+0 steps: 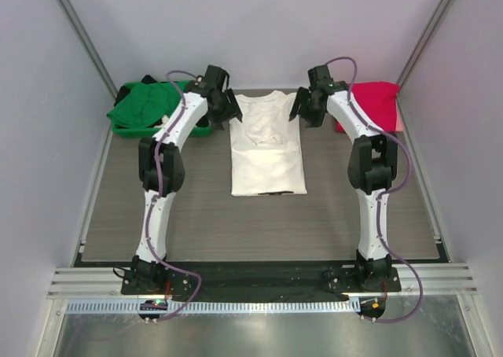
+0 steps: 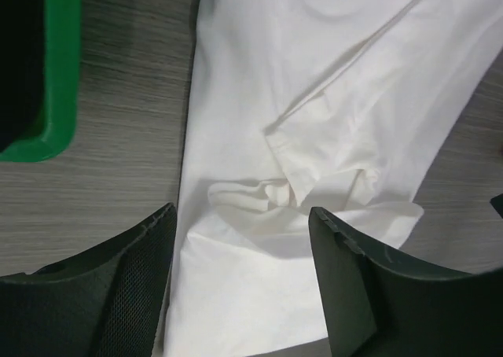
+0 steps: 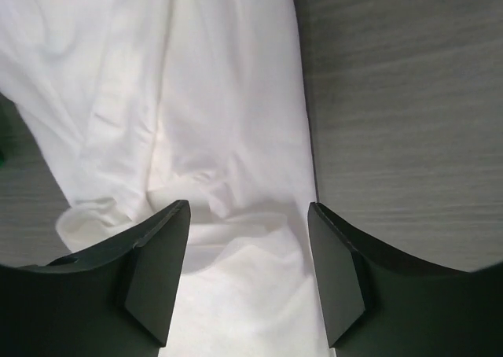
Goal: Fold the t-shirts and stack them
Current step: Fold the tshirt
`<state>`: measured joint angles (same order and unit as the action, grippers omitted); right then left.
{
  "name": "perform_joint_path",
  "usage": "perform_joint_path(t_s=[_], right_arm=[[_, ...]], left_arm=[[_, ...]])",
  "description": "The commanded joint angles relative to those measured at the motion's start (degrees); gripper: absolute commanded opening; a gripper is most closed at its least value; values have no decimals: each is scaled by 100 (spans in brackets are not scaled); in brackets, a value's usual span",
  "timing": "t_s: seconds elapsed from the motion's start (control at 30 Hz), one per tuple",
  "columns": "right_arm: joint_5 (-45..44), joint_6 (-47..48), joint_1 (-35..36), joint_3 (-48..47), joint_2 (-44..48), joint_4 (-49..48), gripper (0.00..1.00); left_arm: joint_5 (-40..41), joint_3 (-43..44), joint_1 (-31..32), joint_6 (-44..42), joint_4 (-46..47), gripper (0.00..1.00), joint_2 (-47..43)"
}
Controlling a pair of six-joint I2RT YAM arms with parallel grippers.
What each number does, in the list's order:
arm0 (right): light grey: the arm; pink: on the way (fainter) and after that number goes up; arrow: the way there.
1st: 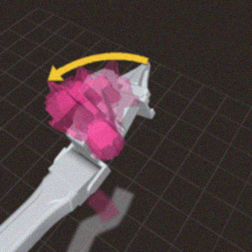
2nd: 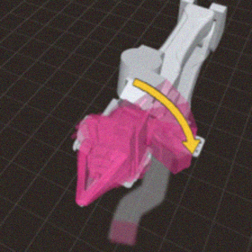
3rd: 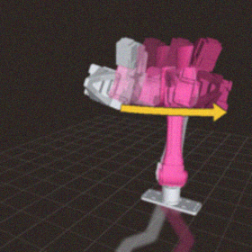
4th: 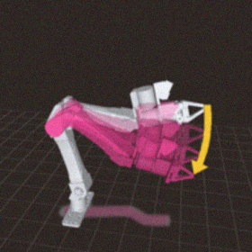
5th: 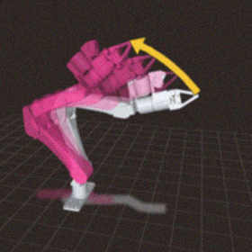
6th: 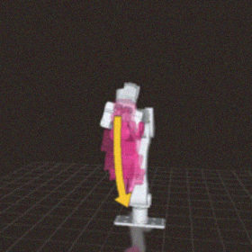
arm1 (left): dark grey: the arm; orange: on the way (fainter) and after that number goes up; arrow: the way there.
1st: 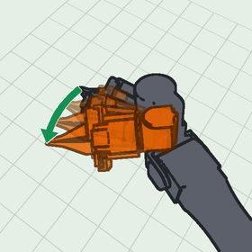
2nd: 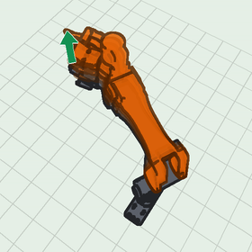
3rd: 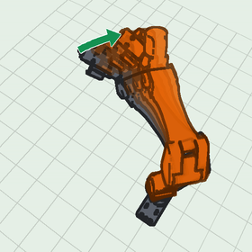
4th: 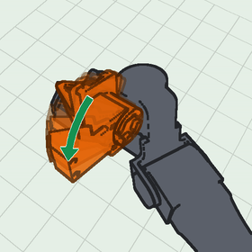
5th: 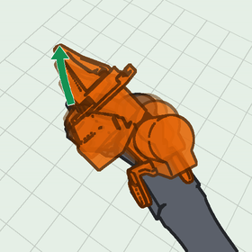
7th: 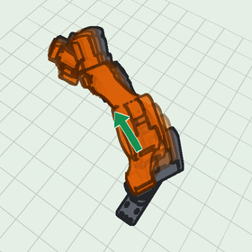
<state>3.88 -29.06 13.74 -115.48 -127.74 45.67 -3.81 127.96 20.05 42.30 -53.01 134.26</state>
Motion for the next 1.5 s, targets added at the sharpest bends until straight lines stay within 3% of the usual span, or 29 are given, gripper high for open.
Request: perform_joint_path(t_s=[0.0,0.13,0.17,0.33,0.57,0.73,1.03,1.33,1.47], right_arm=[[263,190,-108,-889,284,724,68],[376,190,-108,742,1451,24,68],[446,164,-117,1608,1993,-153,68],[947,102,-99,4107,3219,-971,68],[1290,164,-99,5852,3924,-1605,67],[1545,172,-99,6388,3749,-2113,65],[1616,164,-108,6521,3344,-2527,59],[1607,181,-99,6609,3036,-2704,32],[1581,172,-99,6653,3062,-2713,27]], left_arm=[[-260,785,-89,-161,-991,70,-485],[-277,-1427,-37,-21,-10,70,-1923],[-313,-1823,-37,49,193,71,-2173],[-348,-4115,165,41,880,70,-3368],[-541,-6165,464,260,1915,70,-4108],[-603,-6898,631,542,2462,70,-4311],[-533,-7180,754,674,2814,67,-4180],[-515,-7355,763,753,3121,60,-3960],[-559,-7487,754,788,3271,58,-3907]])
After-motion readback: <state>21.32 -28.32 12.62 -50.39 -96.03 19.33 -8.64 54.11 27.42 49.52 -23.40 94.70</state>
